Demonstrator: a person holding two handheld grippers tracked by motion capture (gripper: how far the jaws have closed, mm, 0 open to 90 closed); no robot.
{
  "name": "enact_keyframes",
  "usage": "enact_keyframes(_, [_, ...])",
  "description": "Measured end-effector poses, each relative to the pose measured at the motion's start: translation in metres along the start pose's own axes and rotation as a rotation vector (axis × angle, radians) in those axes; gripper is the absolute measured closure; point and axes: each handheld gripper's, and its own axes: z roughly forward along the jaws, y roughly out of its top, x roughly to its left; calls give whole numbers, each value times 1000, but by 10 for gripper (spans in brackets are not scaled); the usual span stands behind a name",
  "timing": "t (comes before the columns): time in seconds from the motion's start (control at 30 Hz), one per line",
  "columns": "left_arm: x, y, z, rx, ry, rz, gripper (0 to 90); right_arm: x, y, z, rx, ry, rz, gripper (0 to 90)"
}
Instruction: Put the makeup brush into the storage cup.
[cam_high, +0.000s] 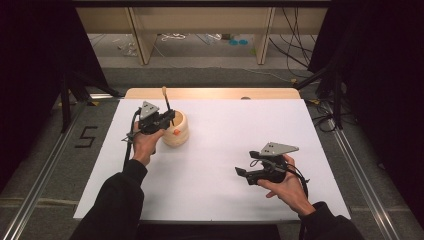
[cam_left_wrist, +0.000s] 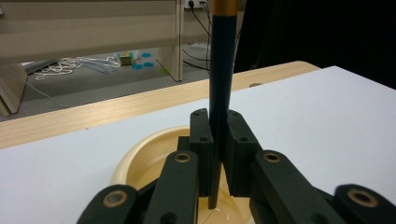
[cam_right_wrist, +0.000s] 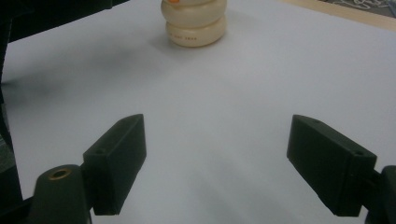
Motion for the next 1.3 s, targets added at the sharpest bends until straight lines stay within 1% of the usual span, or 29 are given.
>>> enact_keyframes(0.13, [0, 0, 0, 7, -4, 2, 830, 0, 0, 0, 0, -1, 0, 204])
enact_keyframes(0.17, [0, -1, 1, 10, -16, -9, 828, 0, 0, 0, -1, -1, 0, 204])
enact_keyframes(0.2, [1, -1, 2, 20, -27, -18, 752, 0, 0, 0, -1, 1, 1, 204])
enact_keyframes(0.23, [1, -2, 2, 28, -27, -27, 695, 0, 0, 0, -1, 1, 1, 204])
enact_keyframes(0.27, [2, -2, 3, 31, -28, -24, 640, 0, 0, 0, -1, 0, 2, 204])
enact_keyframes(0.3, [2, -3, 3, 33, -26, -17, 594, 0, 0, 0, -2, 0, 2, 204])
enact_keyframes(0.37, [2, -3, 3, 42, -9, -15, 498, 0, 0, 0, 0, -1, 2, 204])
enact_keyframes(0.4, [2, -3, 3, 40, -6, -26, 468, 0, 0, 0, 1, 0, 3, 204])
enact_keyframes(0.57, [4, -1, 0, 28, 13, -18, 407, 0, 0, 1, -2, 1, 5, 204])
enact_keyframes(0.6, [4, -1, 0, 28, 18, -27, 391, 0, 0, 0, 2, 1, 5, 204])
enact_keyframes(0.7, [5, 0, -3, 25, 24, -31, 365, 0, 0, 0, 2, -1, 6, 203])
enact_keyframes(0.73, [6, 1, -4, 25, 25, -26, 359, -1, 0, 1, 0, 9, 5, 203])
enact_keyframes(0.8, [6, 1, -5, 26, 24, -30, 346, -1, 0, 0, 7, 10, 11, 203])
enact_keyframes(0.83, [6, 2, -6, 27, 27, -31, 338, -1, 0, 0, 7, 4, 13, 203])
enact_keyframes(0.9, [7, 2, -8, 26, 28, -27, 329, -2, 0, 1, 1, 3, 1, 204])
enact_keyframes(1.0, [8, 3, -11, 25, 24, -34, 315, -2, 0, 1, 3, 2, 4, 203])
enact_keyframes(1.1, [8, 4, -13, 29, 29, -32, 298, -2, 0, 0, 3, -1, 4, 203])
enact_keyframes(1.17, [8, 4, -15, 27, 23, -36, 290, -2, 0, 0, 2, 0, 5, 204])
enact_keyframes(1.2, [7, 5, -16, 25, 20, -44, 287, -1, 0, 0, 3, 6, 14, 203])
enact_keyframes(1.23, [7, 5, -17, 28, 19, -38, 284, -1, 0, 1, -10, 1, 6, 203])
enact_keyframes(1.3, [5, 6, -19, 24, 12, -43, 276, -2, 0, -1, -3, 0, 8, 203])
